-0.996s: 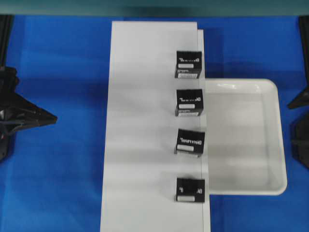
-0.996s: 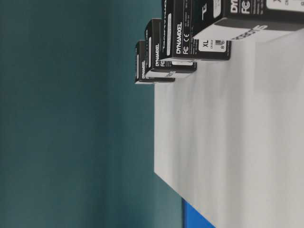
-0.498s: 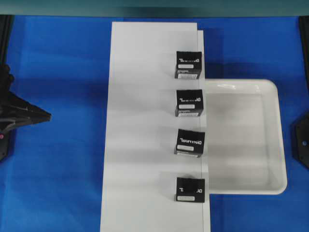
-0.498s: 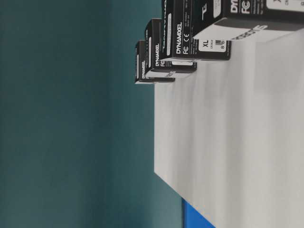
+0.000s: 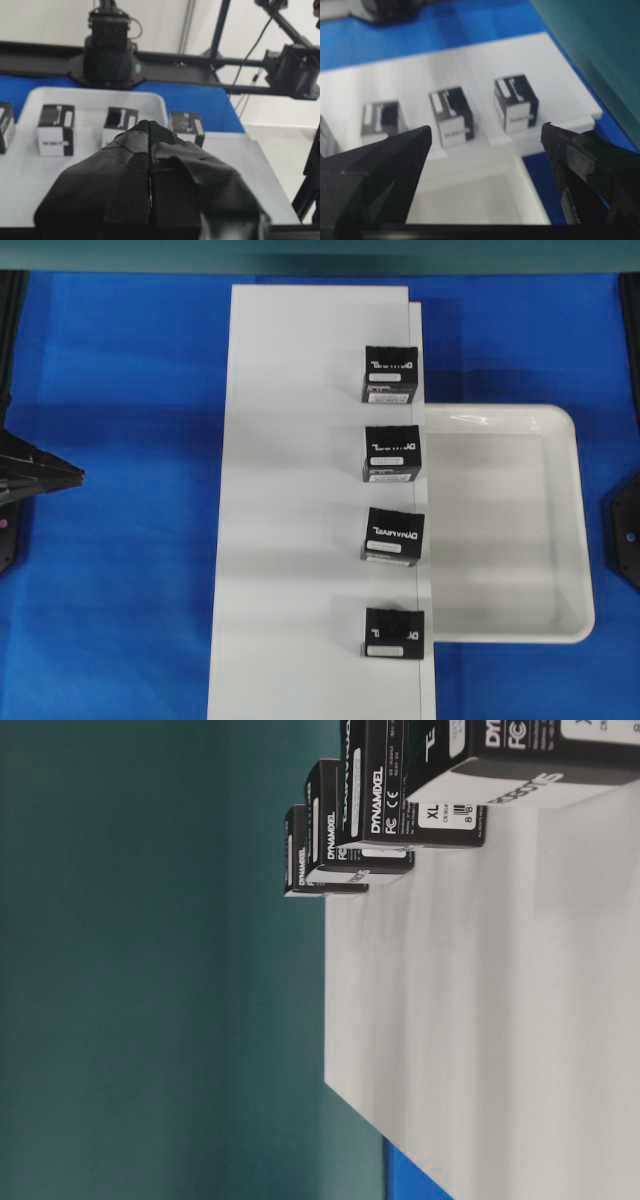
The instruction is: Place the box from the white plastic tray onto the white base.
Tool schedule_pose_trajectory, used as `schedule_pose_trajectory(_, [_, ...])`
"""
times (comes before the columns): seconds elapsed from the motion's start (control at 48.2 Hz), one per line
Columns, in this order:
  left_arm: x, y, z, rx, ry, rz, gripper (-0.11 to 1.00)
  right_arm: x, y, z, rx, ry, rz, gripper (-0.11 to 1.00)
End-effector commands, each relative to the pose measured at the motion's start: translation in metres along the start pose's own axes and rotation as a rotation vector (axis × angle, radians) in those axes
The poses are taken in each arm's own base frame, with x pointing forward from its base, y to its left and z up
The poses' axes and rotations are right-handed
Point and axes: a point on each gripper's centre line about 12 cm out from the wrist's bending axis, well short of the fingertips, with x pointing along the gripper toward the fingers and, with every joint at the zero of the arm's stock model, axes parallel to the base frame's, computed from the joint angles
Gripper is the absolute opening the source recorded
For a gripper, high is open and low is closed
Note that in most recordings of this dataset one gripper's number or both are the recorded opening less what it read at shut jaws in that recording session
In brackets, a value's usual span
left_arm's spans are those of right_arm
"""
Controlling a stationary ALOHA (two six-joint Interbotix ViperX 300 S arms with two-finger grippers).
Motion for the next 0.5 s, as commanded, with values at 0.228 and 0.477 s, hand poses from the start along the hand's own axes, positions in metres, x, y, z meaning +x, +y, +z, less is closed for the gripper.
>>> schedule_pose_trajectory(0.228, [0.000,-0.001,0.006,-0.002,-0.021,-0.005,-0.07,0.000,-0.001,-0.015,0.015,-0.024,0.006,0.95])
schedule_pose_trajectory(0.477, [0.000,-0.001,0.006,-0.002,-0.021,-0.005,-0.07,0.000,0.001,-0.027,0.052,-0.063,0.034,0.95])
